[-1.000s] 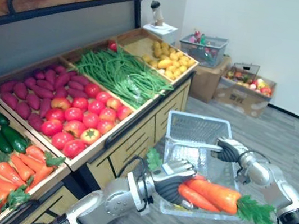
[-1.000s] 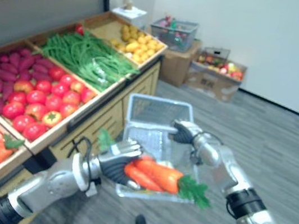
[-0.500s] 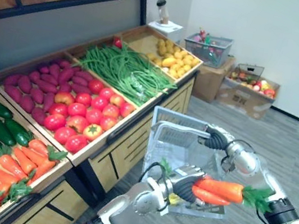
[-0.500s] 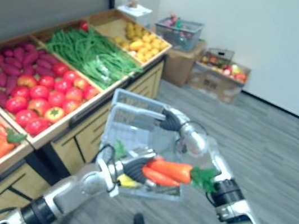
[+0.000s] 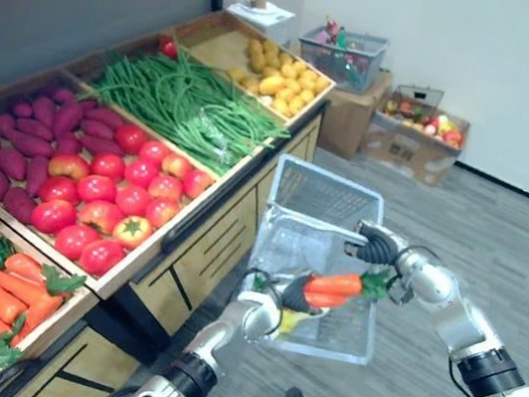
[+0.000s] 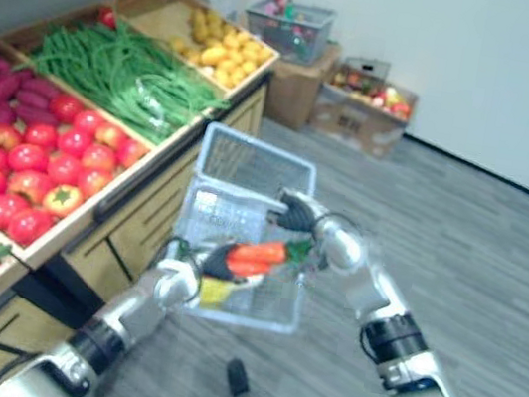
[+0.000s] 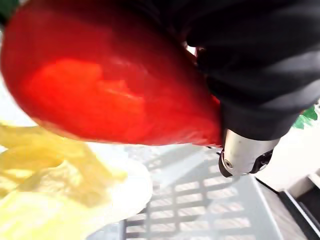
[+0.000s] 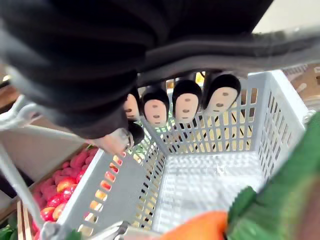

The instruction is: Pick vegetable in the basket

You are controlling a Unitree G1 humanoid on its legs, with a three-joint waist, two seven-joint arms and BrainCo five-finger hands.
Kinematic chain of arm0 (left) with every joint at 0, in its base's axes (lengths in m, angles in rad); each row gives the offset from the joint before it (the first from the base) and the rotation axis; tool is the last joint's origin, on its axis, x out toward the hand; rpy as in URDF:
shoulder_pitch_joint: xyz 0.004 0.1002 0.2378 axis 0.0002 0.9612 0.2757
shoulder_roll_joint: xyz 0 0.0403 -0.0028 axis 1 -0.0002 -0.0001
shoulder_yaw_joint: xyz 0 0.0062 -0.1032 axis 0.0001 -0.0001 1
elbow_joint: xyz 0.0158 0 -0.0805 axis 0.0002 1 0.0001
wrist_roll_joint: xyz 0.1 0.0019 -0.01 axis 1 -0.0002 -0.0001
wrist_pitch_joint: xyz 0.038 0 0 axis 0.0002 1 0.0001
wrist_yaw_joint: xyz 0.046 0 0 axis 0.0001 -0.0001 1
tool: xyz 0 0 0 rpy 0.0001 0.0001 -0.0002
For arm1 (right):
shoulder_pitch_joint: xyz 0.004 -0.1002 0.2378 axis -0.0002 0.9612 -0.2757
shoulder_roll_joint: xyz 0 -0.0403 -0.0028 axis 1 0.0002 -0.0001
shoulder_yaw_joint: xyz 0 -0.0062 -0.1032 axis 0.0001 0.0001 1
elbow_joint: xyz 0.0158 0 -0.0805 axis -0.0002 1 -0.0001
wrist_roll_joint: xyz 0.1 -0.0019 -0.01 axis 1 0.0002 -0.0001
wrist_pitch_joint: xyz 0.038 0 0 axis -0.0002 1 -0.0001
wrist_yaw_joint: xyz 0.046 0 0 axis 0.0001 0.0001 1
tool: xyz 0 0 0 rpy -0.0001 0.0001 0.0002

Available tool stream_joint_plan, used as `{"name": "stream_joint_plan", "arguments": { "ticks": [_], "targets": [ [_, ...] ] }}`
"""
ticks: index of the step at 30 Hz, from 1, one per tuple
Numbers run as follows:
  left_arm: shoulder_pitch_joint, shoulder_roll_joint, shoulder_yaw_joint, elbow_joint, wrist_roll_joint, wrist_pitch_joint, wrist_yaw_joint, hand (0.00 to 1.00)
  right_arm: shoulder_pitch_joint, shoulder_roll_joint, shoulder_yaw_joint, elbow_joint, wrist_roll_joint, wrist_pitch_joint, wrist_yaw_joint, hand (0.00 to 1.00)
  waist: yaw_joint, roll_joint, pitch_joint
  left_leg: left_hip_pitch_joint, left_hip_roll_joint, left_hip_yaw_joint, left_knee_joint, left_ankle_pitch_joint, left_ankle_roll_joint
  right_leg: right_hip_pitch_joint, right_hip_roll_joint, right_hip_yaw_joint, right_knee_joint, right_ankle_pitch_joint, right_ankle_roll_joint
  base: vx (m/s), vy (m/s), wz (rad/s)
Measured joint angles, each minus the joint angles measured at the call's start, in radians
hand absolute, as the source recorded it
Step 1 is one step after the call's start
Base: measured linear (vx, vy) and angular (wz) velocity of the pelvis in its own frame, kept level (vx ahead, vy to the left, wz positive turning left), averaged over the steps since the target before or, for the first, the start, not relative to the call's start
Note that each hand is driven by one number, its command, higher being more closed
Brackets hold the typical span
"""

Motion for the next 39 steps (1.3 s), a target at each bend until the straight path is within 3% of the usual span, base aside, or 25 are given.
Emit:
{"name": "stream_joint_plan", "arguments": {
  "ticks": [1, 2, 8, 18, 25, 28, 31, 33, 35, 36, 39],
  "targets": [
    [-0.004, -0.004, 0.010, 0.019, 0.013, 0.005, 0.001, 1.00, 0.000, 0.000, 0.006, 0.000, 0.001, 0.000, 0.004, 1.00, -0.003, 0.000, 0.000, 0.000, -0.007, 0.000, -0.010, 0.003, 0.001, 0.000, -0.003, 0.001, -0.004, 0.001, 0.002, 0.00, 0.000, 0.00],
    [-0.010, -0.009, 0.026, 0.054, 0.025, 0.014, 0.001, 0.00, 0.000, -0.002, 0.022, 0.000, 0.004, 0.000, 0.008, 1.00, -0.011, 0.000, 0.002, 0.000, -0.015, 0.000, -0.021, 0.006, 0.002, 0.000, -0.007, 0.002, -0.007, 0.002, 0.003, 0.00, 0.000, 0.00],
    [-0.061, -0.018, 0.076, 0.177, 0.030, 0.040, 0.005, 0.00, 0.000, -0.006, 0.046, 0.034, 0.017, -0.001, 0.015, 1.00, -0.012, -0.002, 0.022, 0.013, -0.059, 0.007, -0.064, 0.013, 0.008, 0.003, -0.029, 0.018, -0.024, 0.008, 0.012, -0.02, 0.007, -0.03],
    [-0.072, -0.018, 0.075, 0.169, 0.028, 0.038, 0.001, 0.00, 0.002, -0.007, 0.040, 0.051, 0.038, -0.001, 0.014, 1.00, -0.014, -0.002, 0.038, -0.003, -0.084, -0.037, -0.080, 0.014, 0.014, 0.008, -0.060, -0.003, -0.041, 0.013, 0.020, -0.05, -0.026, 0.09],
    [-0.019, -0.002, -0.065, -0.112, 0.026, 0.035, -0.009, 0.00, 0.032, 0.002, -0.035, 0.077, 0.023, 0.002, 0.011, 1.00, -0.007, 0.002, 0.046, -0.010, -0.076, -0.071, -0.074, 0.013, 0.018, 0.031, -0.069, -0.035, -0.042, 0.013, 0.020, -0.06, -0.041, 0.14],
    [0.024, 0.003, -0.165, -0.349, 0.007, 0.020, -0.027, 0.00, 0.086, 0.013, -0.117, 0.073, -0.003, 0.010, 0.011, 1.00, 0.015, 0.003, 0.045, -0.009, -0.071, -0.071, -0.072, 0.012, 0.018, 0.037, -0.069, -0.051, -0.041, 0.013, 0.020, -0.05, -0.036, 0.07],
    [0.103, 0.071, -0.251, -0.618, -0.089, -0.046, -0.068, 0.00, 0.123, 0.028, -0.183, 0.070, -0.022, 0.022, -0.005, 1.00, 0.021, 0.009, 0.043, -0.021, -0.047, -0.078, -0.043, 0.003, 0.019, 0.038, -0.064, -0.073, -0.036, 0.013, 0.020, -0.05, -0.049, 0.11],
    [0.159, 0.093, -0.358, -0.817, -0.214, -0.128, -0.108, 0.00, 0.143, 0.047, -0.202, 0.070, -0.047, 0.035, -0.035, 1.00, 0.041, 0.015, 0.040, -0.021, -0.037, -0.088, -0.039, 0.002, 0.018, 0.038, -0.059, -0.098, -0.022, 0.011, 0.018, -0.06, -0.050, 0.12],
    [0.195, 0.114, -0.405, -0.915, -0.339, -0.180, -0.146, 0.00, 0.149, 0.054, -0.206, 0.070, -0.080, 0.035, -0.038, 1.00, 0.046, 0.023, 0.036, -0.023, -0.035, -0.101, -0.036, 0.000, 0.018, 0.045, -0.064, -0.118, -0.019, 0.007, 0.013, -0.04, -0.022, 0.18],
    [0.208, 0.125, -0.408, -0.943, -0.376, -0.187, -0.158, 0.00, 0.150, 0.059, -0.207, 0.070, -0.082, 0.035, -0.039, 1.00, 0.049, 0.026, 0.033, -0.023, -0.033, -0.104, -0.033, -0.001, 0.017, 0.048, -0.064, -0.123, -0.019, 0.006, 0.011, -0.05, -0.021, 0.22],
    [0.246, 0.240, -0.398, -1.035, -0.625, -0.191, -0.205, 0.00, 0.160, 0.080, -0.220, 0.082, -0.100, 0.034, -0.069, 1.00, 0.052, 0.045, 0.017, -0.038, -0.017, -0.140, -0.016, -0.008, 0.012, 0.054, -0.068, -0.169, 0.002, -0.019, 0.000, -0.04, -0.030, 0.33]
  ]
}}
